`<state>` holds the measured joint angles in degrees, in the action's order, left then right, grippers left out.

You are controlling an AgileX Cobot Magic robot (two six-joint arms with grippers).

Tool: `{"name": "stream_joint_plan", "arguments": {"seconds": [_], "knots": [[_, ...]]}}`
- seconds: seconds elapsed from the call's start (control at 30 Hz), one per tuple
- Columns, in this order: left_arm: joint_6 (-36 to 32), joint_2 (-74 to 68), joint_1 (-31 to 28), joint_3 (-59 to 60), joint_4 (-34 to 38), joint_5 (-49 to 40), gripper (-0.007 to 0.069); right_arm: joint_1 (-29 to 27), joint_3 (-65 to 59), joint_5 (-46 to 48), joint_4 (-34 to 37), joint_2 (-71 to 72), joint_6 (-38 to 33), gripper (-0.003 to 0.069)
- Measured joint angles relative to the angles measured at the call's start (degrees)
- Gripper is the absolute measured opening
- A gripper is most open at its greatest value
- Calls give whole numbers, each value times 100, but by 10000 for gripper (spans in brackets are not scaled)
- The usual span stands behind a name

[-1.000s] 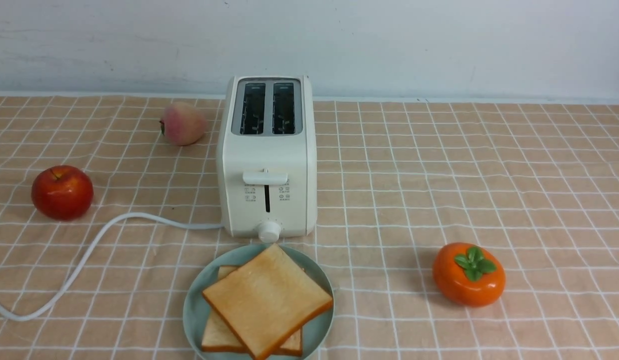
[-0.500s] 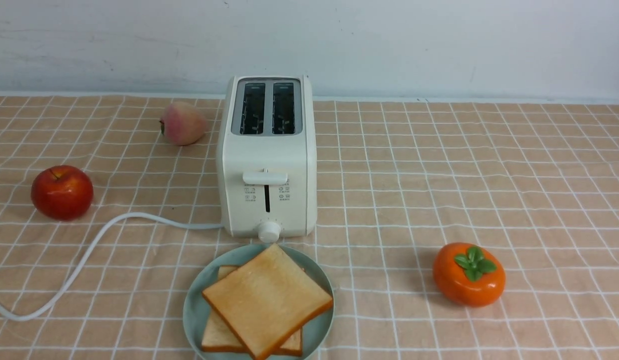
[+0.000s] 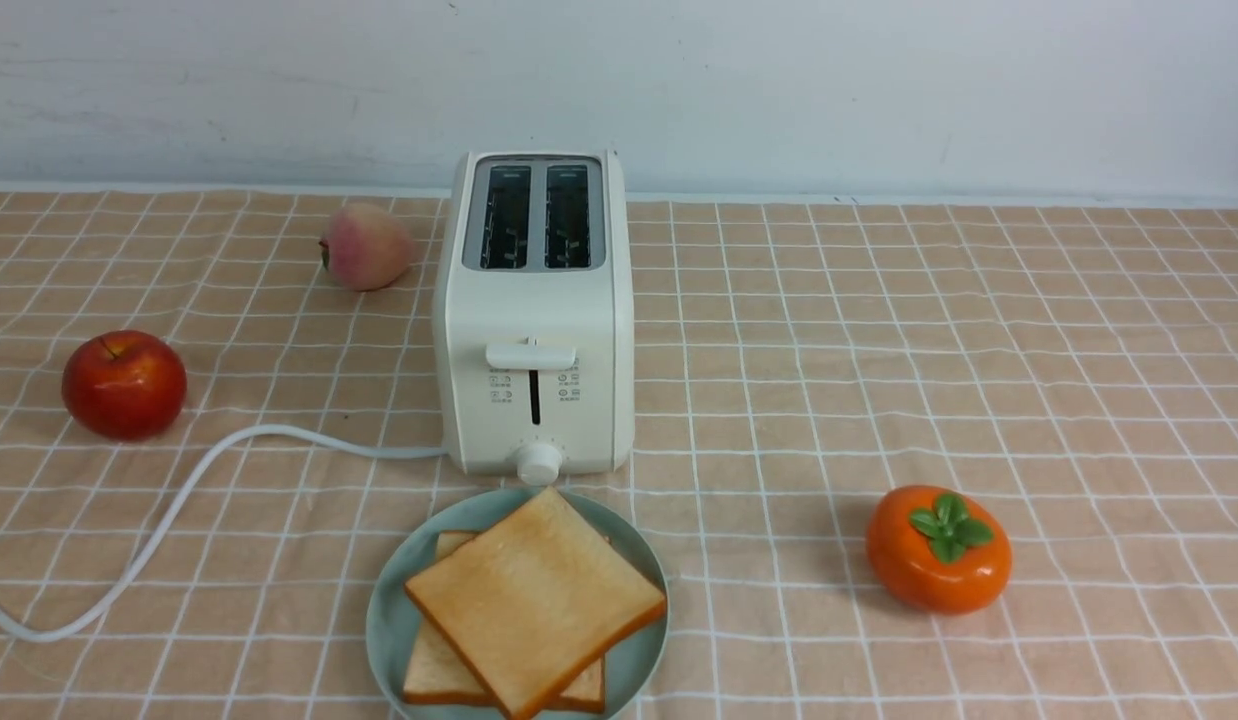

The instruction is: Take toasted bread from bread machine on light coffee tablecloth place on plate.

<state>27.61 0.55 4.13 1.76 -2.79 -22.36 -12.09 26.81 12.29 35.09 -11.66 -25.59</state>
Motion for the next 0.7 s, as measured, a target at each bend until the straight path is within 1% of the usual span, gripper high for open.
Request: {"name": "stream_joint_plan", "arguments": {"seconds": [0.03, 0.13, 0.17, 0.2, 0.23, 0.27, 0.3, 0.33, 0.37, 0.4, 0.43, 0.53, 0.6, 0.7], "knots": [[0, 0, 0, 0, 0, 0, 45, -5, -17, 0, -28, 19, 9, 93], [0, 0, 0, 0, 1, 0, 48, 46, -216, 169, -998, 69, 579, 97], [0, 0, 0, 0, 1, 0, 48, 63, -228, 204, -1151, 69, 708, 97], [0, 0, 0, 0, 1, 0, 48, 108, -277, 262, -1471, 72, 993, 99], [0, 0, 0, 0, 1, 0, 48, 241, -418, 342, -2123, 72, 1703, 101], [0, 0, 0, 0, 1, 0, 48, 339, -513, 373, -2507, 72, 2087, 104], [0, 0, 0, 0, 1, 0, 48, 403, -596, 393, -2784, 72, 2299, 104], [0, 0, 0, 0, 1, 0, 48, 449, -638, 393, -2909, 72, 2431, 106], [0, 0, 0, 0, 1, 0, 49, 610, -786, 413, -3251, 78, 2842, 106], [0, 0, 0, 0, 1, 0, 50, 727, -892, 418, -3399, 94, 2991, 106], [0, 0, 0, 0, 1, 0, 49, 910, -1054, 418, -3509, 168, 3074, 106], [0, 0, 0, 0, 1, 0, 53, 1106, -1299, 418, -3554, 319, 3056, 106], [0, 0, 0, 0, 1, 0, 55, 1239, -1616, 412, -3560, 550, 2923, 106], [0, 0, 0, 0, 1, 0, 57, 1271, -2225, 400, -3581, 929, 2800, 111]]}}
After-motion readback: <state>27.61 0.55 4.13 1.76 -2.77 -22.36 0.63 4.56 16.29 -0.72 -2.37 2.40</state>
